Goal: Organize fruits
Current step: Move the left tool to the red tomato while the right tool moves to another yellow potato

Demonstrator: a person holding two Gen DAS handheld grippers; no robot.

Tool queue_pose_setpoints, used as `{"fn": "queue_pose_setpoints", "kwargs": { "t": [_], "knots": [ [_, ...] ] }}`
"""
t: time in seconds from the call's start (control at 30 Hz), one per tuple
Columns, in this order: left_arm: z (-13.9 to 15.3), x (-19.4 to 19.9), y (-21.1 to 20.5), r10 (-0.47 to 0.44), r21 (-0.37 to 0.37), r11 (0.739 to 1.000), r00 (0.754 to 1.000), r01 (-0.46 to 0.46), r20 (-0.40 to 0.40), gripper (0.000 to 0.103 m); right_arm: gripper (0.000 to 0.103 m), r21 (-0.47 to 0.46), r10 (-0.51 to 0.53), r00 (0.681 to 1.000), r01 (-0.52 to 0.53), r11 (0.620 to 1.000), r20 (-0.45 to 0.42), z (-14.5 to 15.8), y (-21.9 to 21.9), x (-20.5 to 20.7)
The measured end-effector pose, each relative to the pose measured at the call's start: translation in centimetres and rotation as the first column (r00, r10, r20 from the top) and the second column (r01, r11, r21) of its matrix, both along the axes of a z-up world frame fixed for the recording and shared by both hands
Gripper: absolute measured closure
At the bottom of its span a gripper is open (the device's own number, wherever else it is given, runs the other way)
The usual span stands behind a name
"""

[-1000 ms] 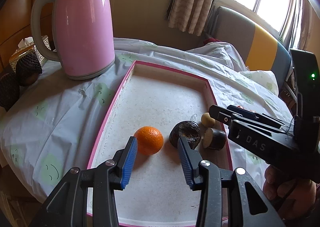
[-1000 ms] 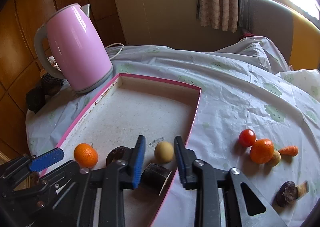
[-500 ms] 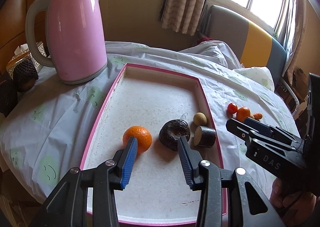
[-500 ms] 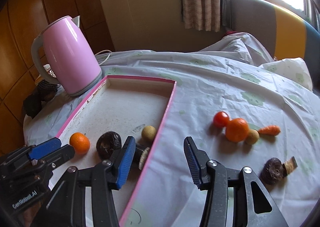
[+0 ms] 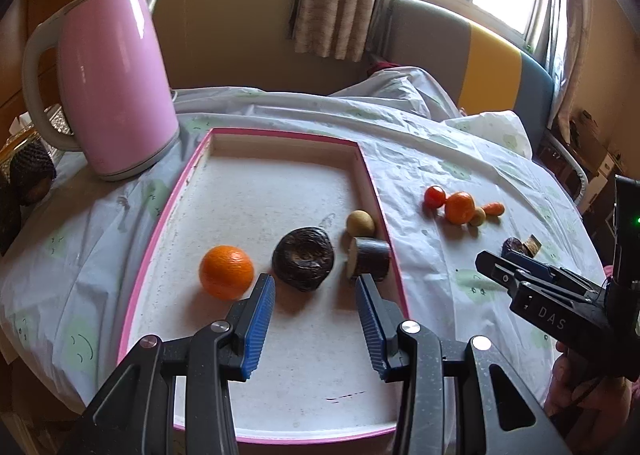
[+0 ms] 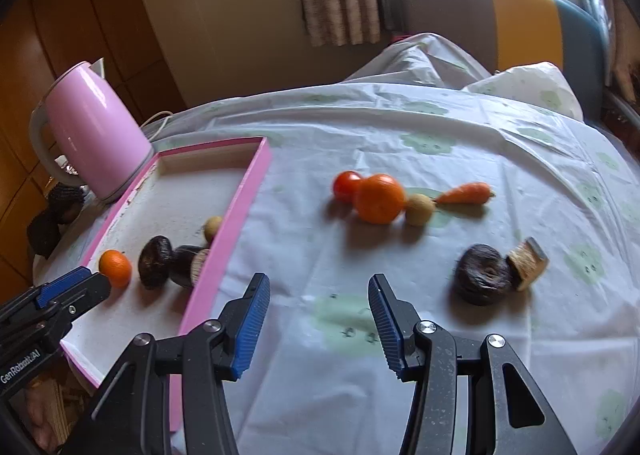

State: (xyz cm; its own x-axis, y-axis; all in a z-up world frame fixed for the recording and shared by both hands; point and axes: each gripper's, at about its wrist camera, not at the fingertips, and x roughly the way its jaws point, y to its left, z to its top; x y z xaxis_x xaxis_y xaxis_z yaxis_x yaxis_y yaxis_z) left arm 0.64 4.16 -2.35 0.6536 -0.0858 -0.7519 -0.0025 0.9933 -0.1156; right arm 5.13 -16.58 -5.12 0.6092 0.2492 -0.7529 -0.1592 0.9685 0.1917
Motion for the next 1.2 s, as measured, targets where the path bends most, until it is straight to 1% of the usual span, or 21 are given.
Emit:
{"fn": "queue_pose_setpoints", "kwargs": {
  "t": [0.2, 0.47, 0.67, 0.87, 1.1, 1.2],
  "knots": [
    [-0.1, 0.0, -1.9, -0.062, 0.005, 0.998, 0.998, 0.062, -0.002, 0.061, 0.051, 0.004, -0.100, 0.995, 0.100, 0.995, -0.015, -0.5, -3.8, -0.7],
    [0.2, 0.7, -3.4, -0.106, -0.009, 0.994, 0.994, 0.106, -0.004, 0.061, 0.051, 0.012, -0.213, 0.976, 0.213, 0.977, -0.043, -1.5, -8.4, -1.3],
    [0.2, 2.3, -5.9, -0.161, -0.006, 0.987, 0.987, 0.161, -0.020, 0.061, 0.051, 0.006, -0.245, 0.968, 0.246, 0.969, -0.046, -1.8, -10.1, -1.4],
    [-0.1, 4.6, -7.9, -0.180, -0.034, 0.983, 0.983, 0.178, -0.041, 0.061, 0.051, 0.007, -0.264, 0.963, 0.265, 0.964, -0.055, -2.3, -11.3, -1.3],
    [-0.7, 6.3, -10.0, -0.207, -0.036, 0.978, 0.977, 0.206, -0.054, 0.061, 0.051, 0.002, -0.271, 0.961, 0.271, 0.963, -0.055, -2.5, -12.1, -0.8],
    [-0.9, 7.1, -10.6, -0.211, -0.051, 0.977, 0.975, 0.208, -0.067, 0.061, 0.051, 0.009, -0.278, 0.959, 0.279, 0.960, -0.053, -2.5, -12.4, -0.3]
  ]
}}
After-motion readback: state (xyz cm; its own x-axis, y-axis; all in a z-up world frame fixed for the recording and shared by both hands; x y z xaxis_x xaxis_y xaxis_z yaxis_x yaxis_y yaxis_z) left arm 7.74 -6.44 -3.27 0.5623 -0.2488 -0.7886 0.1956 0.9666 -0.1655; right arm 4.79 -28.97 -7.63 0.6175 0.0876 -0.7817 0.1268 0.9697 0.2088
